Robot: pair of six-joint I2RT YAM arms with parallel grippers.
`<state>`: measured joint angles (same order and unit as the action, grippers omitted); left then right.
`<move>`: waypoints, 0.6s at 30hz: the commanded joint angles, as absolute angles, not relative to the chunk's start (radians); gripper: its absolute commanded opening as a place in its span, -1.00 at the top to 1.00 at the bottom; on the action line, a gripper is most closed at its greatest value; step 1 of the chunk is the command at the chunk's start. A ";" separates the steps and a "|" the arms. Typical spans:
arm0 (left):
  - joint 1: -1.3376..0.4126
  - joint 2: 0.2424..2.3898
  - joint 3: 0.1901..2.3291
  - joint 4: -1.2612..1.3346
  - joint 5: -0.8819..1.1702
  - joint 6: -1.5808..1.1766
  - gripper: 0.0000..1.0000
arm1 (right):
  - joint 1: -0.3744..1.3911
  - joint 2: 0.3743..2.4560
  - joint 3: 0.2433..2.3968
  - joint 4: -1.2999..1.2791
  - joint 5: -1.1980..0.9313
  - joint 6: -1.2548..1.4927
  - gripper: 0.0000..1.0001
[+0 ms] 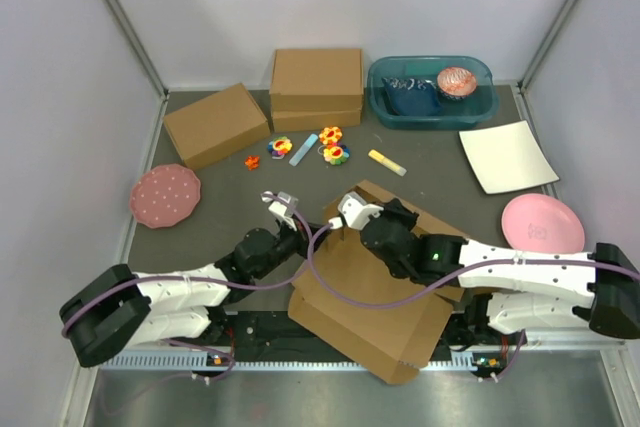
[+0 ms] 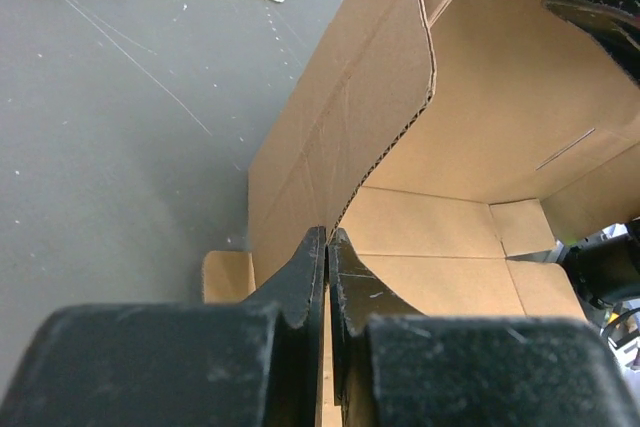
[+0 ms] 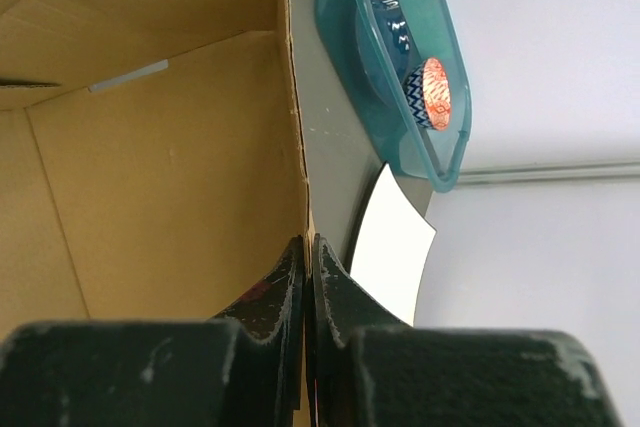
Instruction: Fold the paper box
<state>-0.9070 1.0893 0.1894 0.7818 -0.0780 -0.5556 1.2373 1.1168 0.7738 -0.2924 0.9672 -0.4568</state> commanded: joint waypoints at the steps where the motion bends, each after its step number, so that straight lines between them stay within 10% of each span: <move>1: -0.923 1.109 0.190 0.802 -0.052 -0.597 1.00 | 1.290 1.149 0.744 -0.204 1.040 -0.442 1.00; 18: -0.923 1.170 0.183 0.853 -0.005 -0.661 0.95 | 1.430 1.288 0.632 -0.043 1.213 -0.474 1.00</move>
